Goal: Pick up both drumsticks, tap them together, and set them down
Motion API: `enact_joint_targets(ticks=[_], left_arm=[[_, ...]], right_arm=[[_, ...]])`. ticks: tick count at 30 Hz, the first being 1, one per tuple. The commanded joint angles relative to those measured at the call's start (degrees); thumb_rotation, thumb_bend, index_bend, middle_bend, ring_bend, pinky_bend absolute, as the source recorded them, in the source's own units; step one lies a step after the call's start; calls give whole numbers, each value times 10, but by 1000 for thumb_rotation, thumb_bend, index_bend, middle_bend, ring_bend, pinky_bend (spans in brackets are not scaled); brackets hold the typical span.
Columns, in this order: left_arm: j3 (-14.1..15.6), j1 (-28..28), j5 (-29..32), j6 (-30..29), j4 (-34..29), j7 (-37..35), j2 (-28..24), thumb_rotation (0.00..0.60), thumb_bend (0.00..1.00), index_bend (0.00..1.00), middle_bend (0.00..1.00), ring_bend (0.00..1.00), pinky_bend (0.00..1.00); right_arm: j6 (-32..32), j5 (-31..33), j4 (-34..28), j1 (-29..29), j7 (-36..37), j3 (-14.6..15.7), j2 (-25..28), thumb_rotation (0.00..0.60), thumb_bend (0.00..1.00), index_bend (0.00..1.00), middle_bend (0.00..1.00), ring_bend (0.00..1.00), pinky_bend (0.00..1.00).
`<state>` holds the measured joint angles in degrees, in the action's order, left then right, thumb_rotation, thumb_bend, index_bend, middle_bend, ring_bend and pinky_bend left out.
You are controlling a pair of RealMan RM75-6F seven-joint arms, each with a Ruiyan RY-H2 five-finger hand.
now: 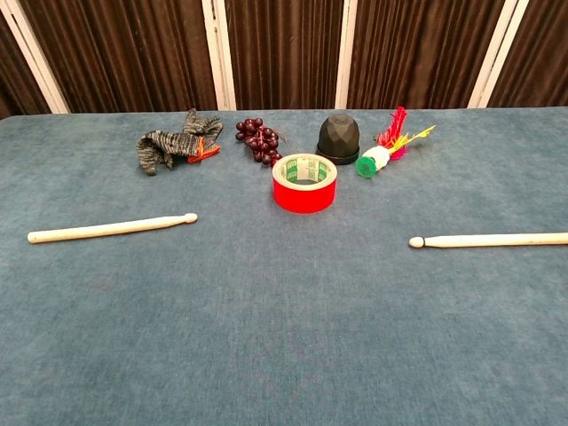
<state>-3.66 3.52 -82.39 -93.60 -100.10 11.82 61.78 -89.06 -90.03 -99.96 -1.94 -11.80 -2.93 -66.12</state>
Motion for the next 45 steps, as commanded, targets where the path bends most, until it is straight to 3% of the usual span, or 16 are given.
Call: enact_joint_targets(ticks=[1, 18, 25, 29, 33, 45], left_arm=[[0, 1, 0, -1, 1, -1, 0, 600, 363, 124, 17, 0, 0], [-1, 2, -7, -9, 6, -8, 3, 600, 363, 111, 40, 0, 0], [-5, -2, -1, -4, 4, -2, 6, 600, 367, 128, 80, 0, 0], [-9, -9, 1, 2, 8, 2, 10, 600, 369, 143, 113, 0, 0], [-12, -9, 0, -2, 10, 0, 13, 600, 370, 148, 120, 0, 0], [-17, -8, 11, -3, 12, -7, 11, 600, 370, 149, 125, 0, 0]], right_arm=[[-1, 0, -1, 0, 0, 0, 0, 600, 308, 218, 107, 98, 33], [18, 3, -18, -3, 19, 7, 1, 600, 308, 257, 178, 126, 11], [45, 13, -25, -22, 8, 0, -22, 600, 306, 268, 208, 145, 11], [121, 83, -49, -81, -44, -49, -33, 600, 304, 290, 250, 163, 11], [176, 148, -47, -120, -73, -74, -49, 600, 299, 316, 283, 186, 11], [268, 302, 50, -219, -192, -99, -131, 600, 297, 344, 344, 225, 11]])
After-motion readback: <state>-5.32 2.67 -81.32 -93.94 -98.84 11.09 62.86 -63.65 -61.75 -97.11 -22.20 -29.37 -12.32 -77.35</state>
